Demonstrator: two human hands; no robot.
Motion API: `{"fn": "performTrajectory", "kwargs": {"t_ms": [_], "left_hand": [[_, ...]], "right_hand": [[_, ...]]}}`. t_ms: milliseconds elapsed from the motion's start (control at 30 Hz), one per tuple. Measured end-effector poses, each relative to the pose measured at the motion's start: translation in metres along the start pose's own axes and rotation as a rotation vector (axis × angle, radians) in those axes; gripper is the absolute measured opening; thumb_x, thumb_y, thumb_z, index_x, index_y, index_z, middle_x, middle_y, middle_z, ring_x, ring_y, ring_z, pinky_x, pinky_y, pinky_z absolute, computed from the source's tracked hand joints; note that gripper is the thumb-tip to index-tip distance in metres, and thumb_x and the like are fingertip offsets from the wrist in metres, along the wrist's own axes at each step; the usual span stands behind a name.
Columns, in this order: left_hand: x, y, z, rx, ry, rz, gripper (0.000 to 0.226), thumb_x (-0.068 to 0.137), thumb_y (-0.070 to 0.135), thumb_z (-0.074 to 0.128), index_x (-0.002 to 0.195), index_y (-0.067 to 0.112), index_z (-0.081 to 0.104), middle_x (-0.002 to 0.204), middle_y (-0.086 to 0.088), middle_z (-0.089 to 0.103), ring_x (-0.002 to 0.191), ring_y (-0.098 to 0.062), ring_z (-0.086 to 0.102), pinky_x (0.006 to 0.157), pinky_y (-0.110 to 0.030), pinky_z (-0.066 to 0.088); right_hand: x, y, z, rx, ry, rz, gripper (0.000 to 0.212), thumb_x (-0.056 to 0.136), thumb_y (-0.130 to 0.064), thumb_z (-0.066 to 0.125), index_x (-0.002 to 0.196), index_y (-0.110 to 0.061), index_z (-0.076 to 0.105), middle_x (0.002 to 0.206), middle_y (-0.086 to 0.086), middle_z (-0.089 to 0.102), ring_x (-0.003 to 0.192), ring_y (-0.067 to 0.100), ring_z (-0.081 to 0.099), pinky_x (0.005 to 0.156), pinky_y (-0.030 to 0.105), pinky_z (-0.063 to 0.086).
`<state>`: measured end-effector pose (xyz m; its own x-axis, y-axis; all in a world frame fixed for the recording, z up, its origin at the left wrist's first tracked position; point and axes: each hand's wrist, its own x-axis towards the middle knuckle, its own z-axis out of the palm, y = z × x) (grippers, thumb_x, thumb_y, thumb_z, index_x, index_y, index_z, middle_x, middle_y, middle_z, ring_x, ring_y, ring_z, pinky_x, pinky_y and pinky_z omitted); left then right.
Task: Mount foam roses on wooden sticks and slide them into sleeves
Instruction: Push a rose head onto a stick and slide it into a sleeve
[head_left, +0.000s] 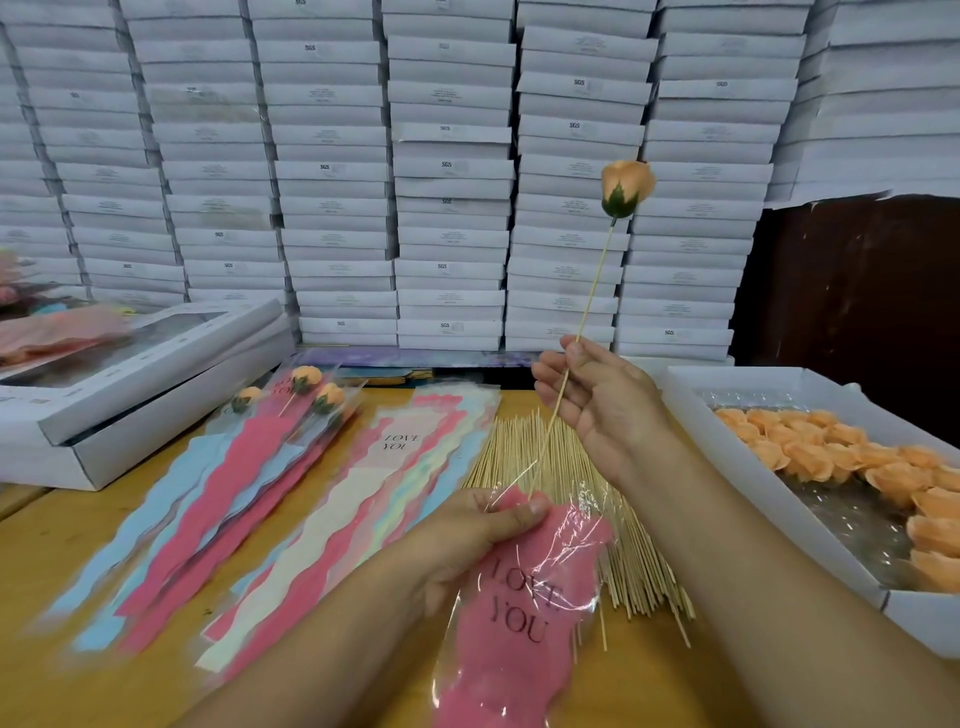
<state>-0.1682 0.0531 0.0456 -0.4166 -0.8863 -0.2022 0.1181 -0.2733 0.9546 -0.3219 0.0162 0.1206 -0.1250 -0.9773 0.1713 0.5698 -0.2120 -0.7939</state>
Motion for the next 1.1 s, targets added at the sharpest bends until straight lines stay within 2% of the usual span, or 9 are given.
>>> {"fn": "performTrajectory", "kwargs": {"t_ms": [133,233,367,467,633,767,833,1000,1100], "left_hand": [[-0.001,0.0,0.0,-0.118,-0.013,-0.005,0.031,0.08,0.012,0.079,0.104,-0.003,0.069,0.089,-0.015,0.074,0.07,-0.018,0.072,0.062,-0.027,0.06],[-0.004,0.001,0.0,0.011,-0.023,0.042,0.015,0.081,0.021,0.077,0.082,0.006,0.075,0.067,-0.011,0.066,0.052,-0.017,0.059,0.048,-0.026,0.049],[-0.001,0.003,-0.005,-0.05,-0.008,0.083,0.017,0.084,0.019,0.076,0.09,0.004,0.075,0.076,-0.012,0.071,0.062,-0.02,0.066,0.06,-0.029,0.057],[0.0,0.004,-0.008,-0.025,-0.023,0.107,0.017,0.085,0.022,0.075,0.09,0.005,0.074,0.077,-0.011,0.071,0.064,-0.02,0.065,0.062,-0.033,0.057],[0.002,0.001,-0.007,-0.007,0.056,0.138,0.023,0.081,0.035,0.077,0.09,0.014,0.074,0.086,-0.011,0.072,0.076,-0.023,0.066,0.085,-0.042,0.052],[0.002,0.001,-0.004,0.02,0.02,0.155,0.027,0.085,0.037,0.073,0.092,0.011,0.073,0.081,-0.012,0.071,0.07,-0.024,0.064,0.08,-0.039,0.055],[0.004,0.0,-0.003,0.021,0.018,0.145,0.028,0.087,0.033,0.075,0.099,0.007,0.072,0.089,-0.018,0.071,0.078,-0.031,0.063,0.084,-0.045,0.054],[0.009,-0.004,0.0,-0.002,0.042,0.141,0.033,0.087,0.016,0.077,0.107,-0.008,0.069,0.091,-0.02,0.072,0.066,-0.025,0.068,0.058,-0.03,0.056],[0.01,-0.006,0.003,0.038,0.102,0.151,0.031,0.078,0.006,0.083,0.105,-0.003,0.07,0.087,-0.014,0.076,0.063,-0.018,0.071,0.049,-0.022,0.051]], "right_hand": [[-0.001,-0.002,-0.003,-0.046,-0.009,0.022,0.011,0.099,-0.005,0.055,0.108,-0.004,0.062,0.072,0.005,0.075,0.068,0.017,0.074,0.061,0.026,0.06],[-0.004,-0.001,-0.01,-0.155,-0.045,0.096,0.012,0.098,-0.005,0.057,0.109,-0.003,0.062,0.076,0.008,0.076,0.071,0.019,0.075,0.06,0.027,0.06],[-0.01,0.004,-0.021,-0.362,-0.11,0.156,0.012,0.096,-0.004,0.059,0.107,-0.003,0.065,0.082,0.01,0.077,0.077,0.019,0.076,0.062,0.025,0.059],[-0.012,0.006,-0.027,-0.384,-0.121,0.142,0.015,0.096,-0.006,0.061,0.11,-0.005,0.065,0.089,0.009,0.078,0.082,0.019,0.076,0.064,0.023,0.059],[-0.011,0.006,-0.034,-0.435,-0.114,0.137,0.016,0.094,-0.02,0.064,0.11,-0.018,0.067,0.098,0.0,0.078,0.09,0.014,0.075,0.079,0.029,0.055],[-0.012,0.01,-0.038,-0.391,-0.099,0.164,0.022,0.092,-0.021,0.066,0.114,-0.017,0.065,0.1,0.0,0.078,0.092,0.014,0.075,0.08,0.03,0.055],[-0.013,0.012,-0.039,-0.37,-0.083,0.164,0.023,0.093,-0.02,0.066,0.116,-0.016,0.064,0.1,0.001,0.078,0.092,0.015,0.075,0.081,0.031,0.055],[-0.015,0.013,-0.04,-0.354,-0.074,0.171,0.025,0.094,-0.02,0.065,0.119,-0.017,0.063,0.099,-0.001,0.078,0.09,0.014,0.075,0.073,0.028,0.053],[-0.016,0.015,-0.042,-0.348,-0.065,0.172,0.028,0.094,-0.02,0.065,0.121,-0.016,0.062,0.101,-0.002,0.078,0.091,0.014,0.075,0.077,0.031,0.053]]}}
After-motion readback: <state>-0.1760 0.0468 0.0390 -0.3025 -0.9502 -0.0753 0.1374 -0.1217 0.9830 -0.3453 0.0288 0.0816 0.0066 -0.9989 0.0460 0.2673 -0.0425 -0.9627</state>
